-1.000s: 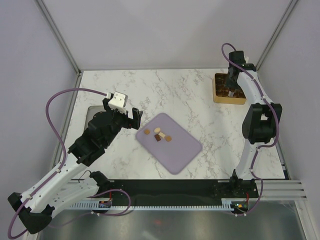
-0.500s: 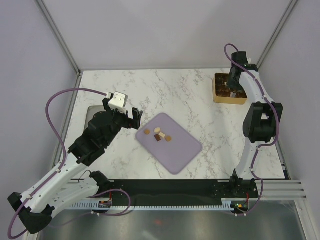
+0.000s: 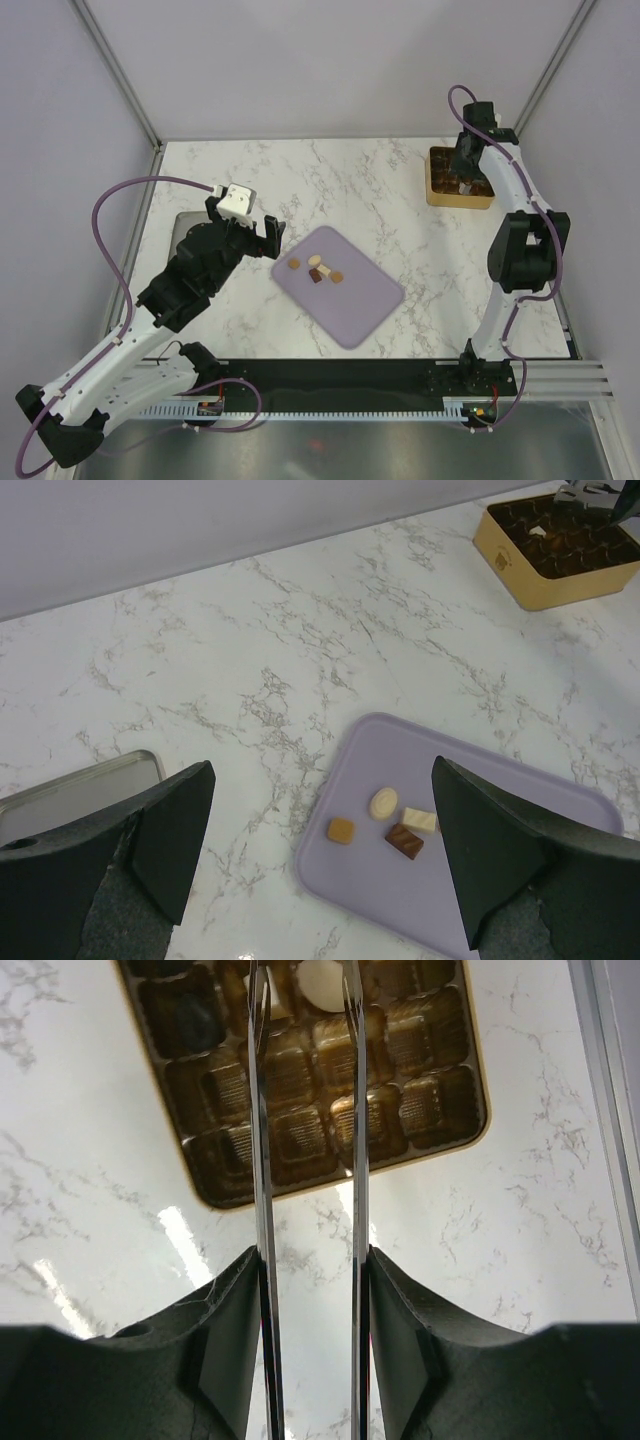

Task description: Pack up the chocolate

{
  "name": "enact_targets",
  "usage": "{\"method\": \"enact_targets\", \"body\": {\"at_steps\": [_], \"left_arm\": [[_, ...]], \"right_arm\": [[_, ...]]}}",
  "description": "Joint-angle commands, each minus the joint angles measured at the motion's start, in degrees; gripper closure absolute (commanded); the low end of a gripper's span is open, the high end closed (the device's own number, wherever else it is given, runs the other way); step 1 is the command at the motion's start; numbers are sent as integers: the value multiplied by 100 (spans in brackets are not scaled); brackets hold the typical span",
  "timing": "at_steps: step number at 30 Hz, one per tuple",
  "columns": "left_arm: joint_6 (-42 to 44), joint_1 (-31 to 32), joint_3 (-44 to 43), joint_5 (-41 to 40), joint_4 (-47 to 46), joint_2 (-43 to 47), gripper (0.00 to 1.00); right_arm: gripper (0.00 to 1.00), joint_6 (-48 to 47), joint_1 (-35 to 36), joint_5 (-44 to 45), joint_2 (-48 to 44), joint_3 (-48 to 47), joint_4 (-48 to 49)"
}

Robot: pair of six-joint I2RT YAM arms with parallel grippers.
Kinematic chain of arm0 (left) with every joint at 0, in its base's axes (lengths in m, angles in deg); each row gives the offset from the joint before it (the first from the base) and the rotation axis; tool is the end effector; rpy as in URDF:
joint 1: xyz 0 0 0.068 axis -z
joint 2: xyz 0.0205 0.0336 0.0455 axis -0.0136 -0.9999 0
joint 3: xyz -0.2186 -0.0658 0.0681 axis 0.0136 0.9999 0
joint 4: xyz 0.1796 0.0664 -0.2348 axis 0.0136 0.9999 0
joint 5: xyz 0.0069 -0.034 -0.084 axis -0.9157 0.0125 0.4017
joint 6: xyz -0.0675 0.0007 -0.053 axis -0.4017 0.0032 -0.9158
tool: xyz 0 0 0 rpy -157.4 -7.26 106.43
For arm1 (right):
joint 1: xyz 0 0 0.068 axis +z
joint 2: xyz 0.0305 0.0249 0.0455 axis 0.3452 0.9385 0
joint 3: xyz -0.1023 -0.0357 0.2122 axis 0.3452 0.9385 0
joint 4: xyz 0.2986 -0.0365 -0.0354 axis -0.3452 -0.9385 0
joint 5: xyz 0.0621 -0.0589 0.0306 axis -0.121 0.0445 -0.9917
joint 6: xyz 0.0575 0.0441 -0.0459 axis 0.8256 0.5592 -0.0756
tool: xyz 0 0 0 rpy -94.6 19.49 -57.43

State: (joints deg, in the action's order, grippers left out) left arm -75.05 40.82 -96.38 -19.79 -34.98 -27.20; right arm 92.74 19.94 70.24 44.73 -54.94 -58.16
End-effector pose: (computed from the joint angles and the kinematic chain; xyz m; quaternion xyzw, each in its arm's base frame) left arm 0.2291 -0.1694 0.3331 0.1400 0.7472 -0.1247 0.6376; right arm 0.4876 -0.0231 0.2196 0.1773 0.9293 -0.0918 0.3106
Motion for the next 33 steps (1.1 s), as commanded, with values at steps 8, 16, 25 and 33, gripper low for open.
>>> {"method": "enact_targets", "body": {"at_steps": [8,16,25,33], "left_arm": [[228,14,17,-249,-176,37,3],[193,6,17,-152,-167,54,3],[201,14,26,-222,-167,125,3],[201,14,17,-214,-167,81,3]], "right_arm": [[50,-106,1578,-377,-1458,1020,264],[49,-327,3056,-1071,-2495,2741,492],[46,165,4506,-1256,-3551,4124,589],[46,464,5078,-931,-3797,4406,519]]}}
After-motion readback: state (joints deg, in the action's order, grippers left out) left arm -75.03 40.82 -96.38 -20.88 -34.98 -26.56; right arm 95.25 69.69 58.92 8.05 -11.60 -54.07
